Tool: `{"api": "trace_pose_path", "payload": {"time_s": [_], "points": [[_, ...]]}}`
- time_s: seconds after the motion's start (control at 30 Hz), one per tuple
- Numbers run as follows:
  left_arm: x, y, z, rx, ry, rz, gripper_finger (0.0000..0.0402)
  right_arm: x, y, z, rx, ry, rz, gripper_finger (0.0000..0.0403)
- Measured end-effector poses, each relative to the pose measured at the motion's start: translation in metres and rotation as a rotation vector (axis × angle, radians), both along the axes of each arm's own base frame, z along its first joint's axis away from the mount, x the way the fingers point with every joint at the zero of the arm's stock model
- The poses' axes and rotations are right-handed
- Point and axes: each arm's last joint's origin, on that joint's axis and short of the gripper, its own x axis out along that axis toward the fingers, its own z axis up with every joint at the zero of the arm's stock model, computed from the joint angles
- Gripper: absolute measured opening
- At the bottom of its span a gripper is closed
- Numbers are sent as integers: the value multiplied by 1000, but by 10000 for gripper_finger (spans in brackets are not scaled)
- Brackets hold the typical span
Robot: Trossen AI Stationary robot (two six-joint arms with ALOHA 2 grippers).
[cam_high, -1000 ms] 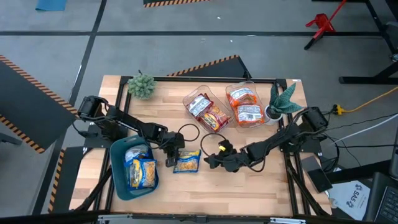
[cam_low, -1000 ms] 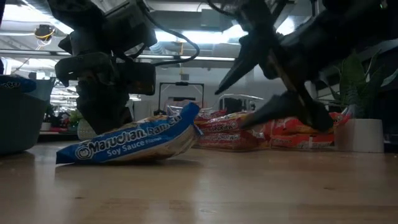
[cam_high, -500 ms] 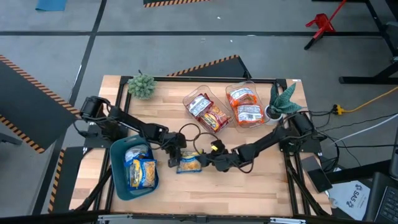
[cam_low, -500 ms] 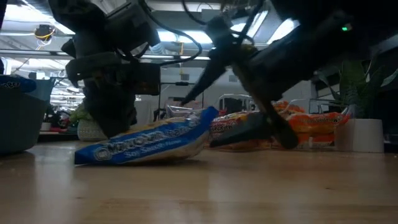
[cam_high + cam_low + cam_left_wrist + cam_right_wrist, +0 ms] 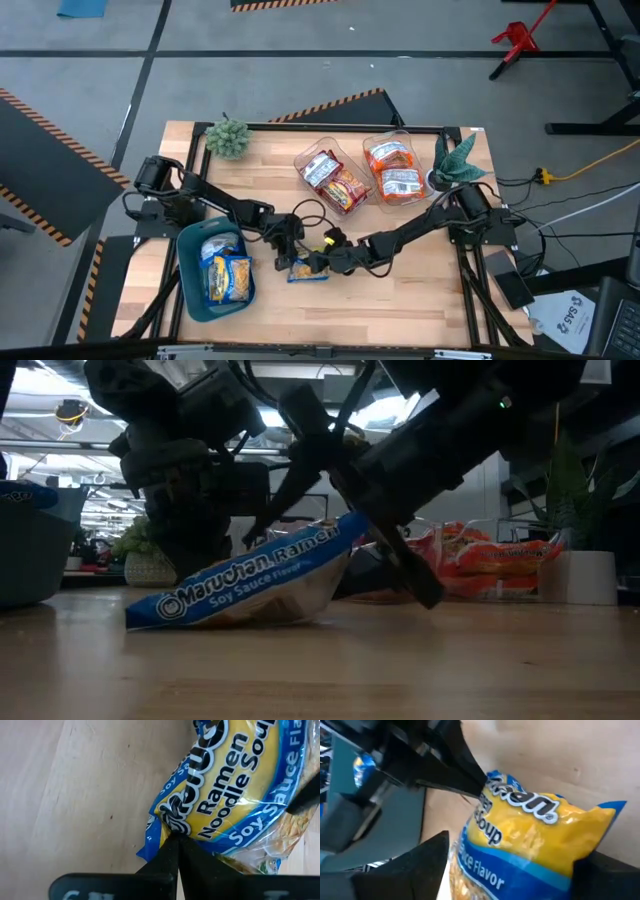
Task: Sort Maruchan noodles
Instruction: Put the blue noodle pack into the blue bin
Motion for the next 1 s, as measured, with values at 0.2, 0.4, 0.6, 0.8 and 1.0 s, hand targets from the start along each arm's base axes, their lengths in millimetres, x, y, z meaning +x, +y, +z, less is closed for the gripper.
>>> {"api": "trace_pose_path", "payload": {"time_s": [0.2,0.4,0.6,0.8,1.0], "points": [[2,0,0,-12,-23,14,0,-1,0,-2,21,25,0,196],[1,-1,5,-32,-30,20,0,0,0,2,30,-9,-15,109],[-11,2,30,-22,-13,34,0,1,0,3,25,-20,-9,108],[-37,11,88,123,-6,98,0,4,2,6,25,-72,17,115],[-69,14,158,145,-172,150,0,21,-4,26,-36,-165,43,105]]}}
